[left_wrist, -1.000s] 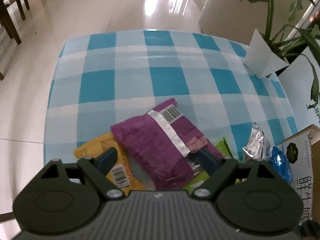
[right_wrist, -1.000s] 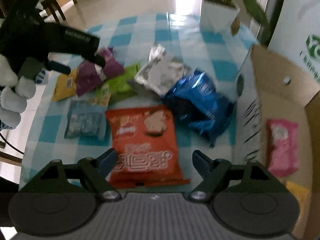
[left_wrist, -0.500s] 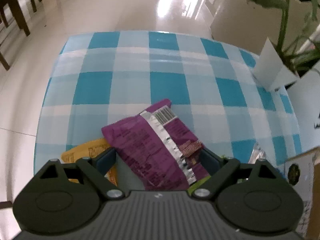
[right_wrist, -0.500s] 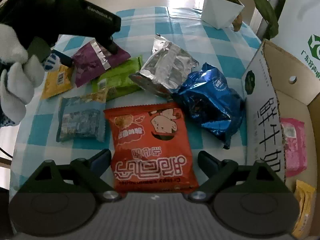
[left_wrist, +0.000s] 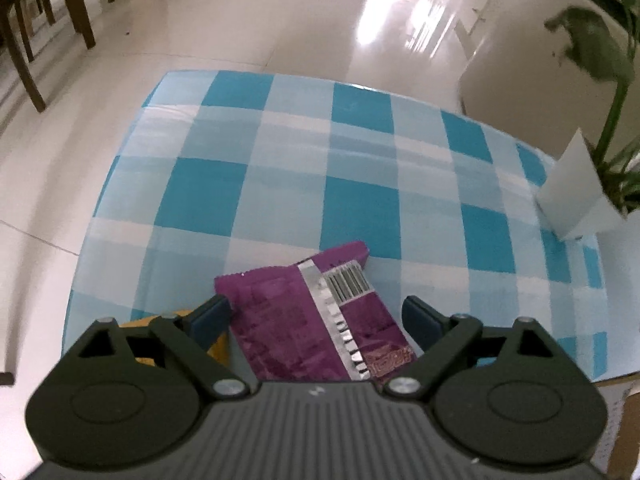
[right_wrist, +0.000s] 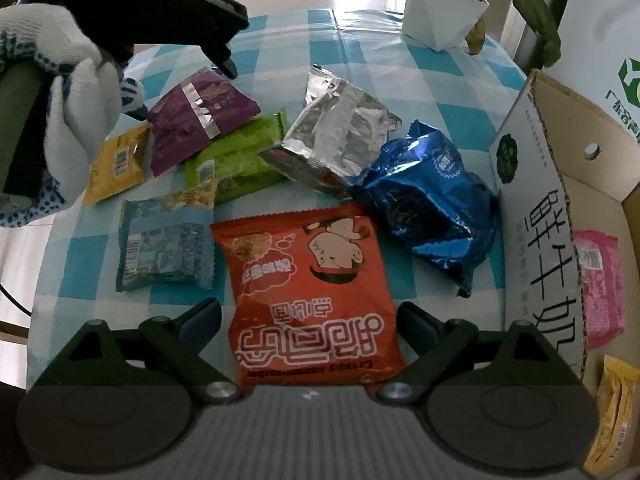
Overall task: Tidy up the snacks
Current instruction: 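Grasp the purple bag with the left tool while the right tool grasps the red bag, then lift the purple bag with the left tool while the right tool lifts the red bag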
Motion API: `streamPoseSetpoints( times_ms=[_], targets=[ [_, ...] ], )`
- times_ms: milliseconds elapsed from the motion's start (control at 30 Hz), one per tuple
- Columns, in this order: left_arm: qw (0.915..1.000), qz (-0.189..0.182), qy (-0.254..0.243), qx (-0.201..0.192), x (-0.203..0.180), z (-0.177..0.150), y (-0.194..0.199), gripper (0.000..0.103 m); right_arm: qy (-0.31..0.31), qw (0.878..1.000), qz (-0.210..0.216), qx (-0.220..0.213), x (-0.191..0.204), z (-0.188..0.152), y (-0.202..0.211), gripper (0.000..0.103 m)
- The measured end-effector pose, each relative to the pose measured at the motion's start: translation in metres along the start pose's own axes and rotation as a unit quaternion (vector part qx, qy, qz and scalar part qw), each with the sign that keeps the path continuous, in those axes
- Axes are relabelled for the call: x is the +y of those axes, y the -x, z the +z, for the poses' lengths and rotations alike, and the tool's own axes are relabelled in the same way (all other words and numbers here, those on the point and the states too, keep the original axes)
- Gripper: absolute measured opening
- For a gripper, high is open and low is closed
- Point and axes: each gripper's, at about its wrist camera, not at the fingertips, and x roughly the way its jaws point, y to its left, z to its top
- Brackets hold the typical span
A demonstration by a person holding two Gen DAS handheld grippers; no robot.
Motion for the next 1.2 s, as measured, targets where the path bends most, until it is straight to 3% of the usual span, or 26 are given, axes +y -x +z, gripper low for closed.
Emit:
streamPoseSetpoints(
  times_ms=[100,233,367,467,1200],
  targets=[
    [0.9996,0.017,-0.022,-0.003,-0.005,-0.004,-0.003,0.095,0.002,1.000,-0.005,0.000,0.000,0.001,-0.001,0.097],
    [0.9999,0.014,-0.005,0.009,0.002,-0.009,-0.005,0.093,0.008,1.000,-0.010,-0.003,0.002,0.001,-0.002,0.097],
    [0.9998,0.016,-0.011,-0.004,0.003,-0.013,0.001,0.075,0.016,1.000,-0.016,-0.012,0.003,0.001,0.001,0.084],
    [0.9999,-0.013,0.007,-0.003,0.009,-0.014,0.006,0.075,0.008,1.000,-0.011,-0.019,0.000,0.003,0.004,0.075],
    [0.9959,-0.046,-0.006,-0.077,0.035,-0.045,0.086,0.075,-0.020,0.994,0.062,-0.092,-0.007,0.022,0.054,0.074]
  ],
)
